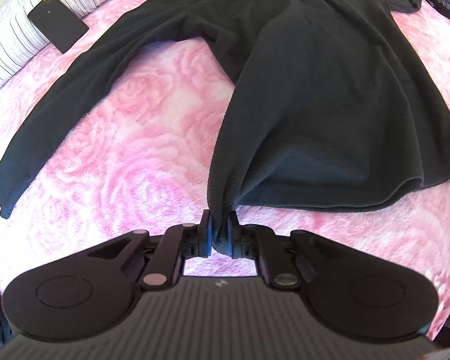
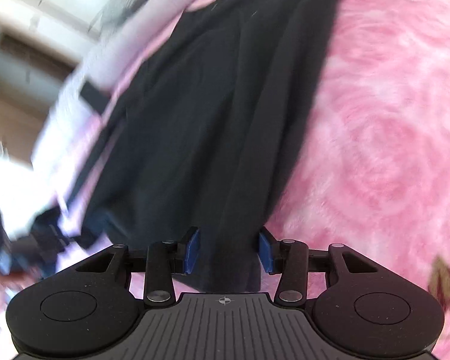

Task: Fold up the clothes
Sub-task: 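Pinch the sweatshirt hem with the left gripper while the right gripper grasps the body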

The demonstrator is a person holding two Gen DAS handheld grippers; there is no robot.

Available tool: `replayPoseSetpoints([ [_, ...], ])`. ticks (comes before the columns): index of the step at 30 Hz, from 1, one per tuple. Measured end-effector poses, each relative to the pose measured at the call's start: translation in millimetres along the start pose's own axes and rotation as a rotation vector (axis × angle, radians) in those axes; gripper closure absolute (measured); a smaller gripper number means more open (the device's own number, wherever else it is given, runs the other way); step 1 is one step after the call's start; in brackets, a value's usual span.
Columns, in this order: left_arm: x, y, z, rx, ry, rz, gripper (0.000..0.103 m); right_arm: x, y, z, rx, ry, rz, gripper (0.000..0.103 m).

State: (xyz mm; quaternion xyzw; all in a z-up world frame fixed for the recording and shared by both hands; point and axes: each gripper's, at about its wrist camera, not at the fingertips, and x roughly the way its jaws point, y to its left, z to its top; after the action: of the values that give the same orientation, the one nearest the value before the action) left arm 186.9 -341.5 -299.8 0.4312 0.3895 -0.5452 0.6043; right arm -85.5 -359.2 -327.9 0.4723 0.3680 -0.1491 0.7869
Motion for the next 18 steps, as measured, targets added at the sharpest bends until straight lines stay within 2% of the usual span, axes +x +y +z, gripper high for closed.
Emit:
replayPoseSetpoints([
  [2,-2,1,1,0.001,0.000,0.006,0.096,-15,-7,1,0.037,-0.045,-0.027,0.057],
  [4,-1,2,2,0.001,0.002,0.011,0.096,-17,-12,2,-0.014,-0.044,-0.133,0.057],
  [7,1,1,4,0.010,0.006,0.020,0.097,-1,-13,1,-0.082,-0.018,-0.192,0.057],
  [8,2,0,5,0.012,0.008,0.021,0.096,4,-10,0,-0.097,-0.017,-0.180,0.057],
  [11,3,-3,4,0.016,0.014,0.016,0.096,16,5,-3,-0.081,-0.004,-0.074,0.057],
  [15,6,-7,2,0.028,0.024,0.011,0.096,30,19,-12,-0.110,0.036,-0.100,0.057],
  [18,5,-8,4,0.029,0.024,0.012,0.096,27,16,-13,-0.010,0.021,-0.062,0.057],
])
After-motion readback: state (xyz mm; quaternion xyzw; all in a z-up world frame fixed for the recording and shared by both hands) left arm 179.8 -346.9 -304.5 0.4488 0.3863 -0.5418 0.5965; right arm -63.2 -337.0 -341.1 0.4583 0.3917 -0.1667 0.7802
